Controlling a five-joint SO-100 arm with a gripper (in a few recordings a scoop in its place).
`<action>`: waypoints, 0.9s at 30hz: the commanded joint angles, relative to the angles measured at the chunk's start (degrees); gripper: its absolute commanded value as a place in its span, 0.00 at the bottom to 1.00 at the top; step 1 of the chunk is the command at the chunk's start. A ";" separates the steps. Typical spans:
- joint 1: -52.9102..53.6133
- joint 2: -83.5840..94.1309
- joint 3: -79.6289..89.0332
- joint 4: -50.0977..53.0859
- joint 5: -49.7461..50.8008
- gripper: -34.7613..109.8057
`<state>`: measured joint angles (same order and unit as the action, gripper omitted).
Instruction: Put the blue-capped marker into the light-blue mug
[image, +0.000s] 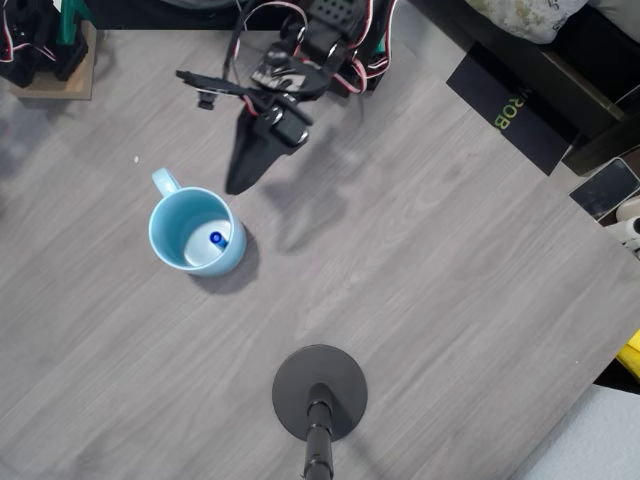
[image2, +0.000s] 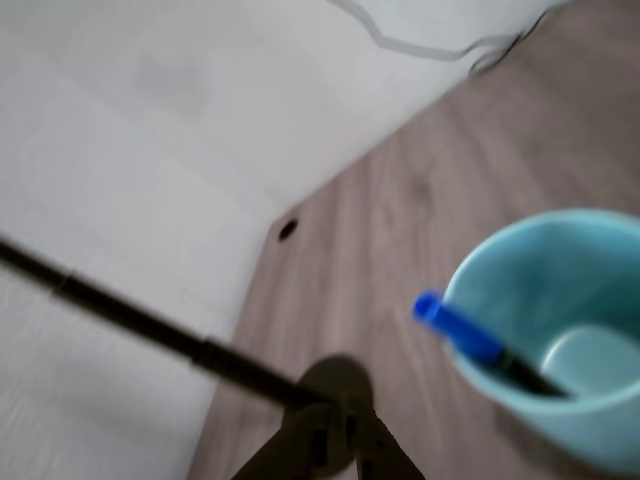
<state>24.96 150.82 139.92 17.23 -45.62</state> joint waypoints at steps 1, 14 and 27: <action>-3.78 6.42 2.11 5.01 0.70 0.24; -12.57 12.92 12.22 19.34 17.58 0.24; -19.78 24.26 24.79 22.41 25.66 0.24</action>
<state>7.21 171.12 163.30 39.20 -20.74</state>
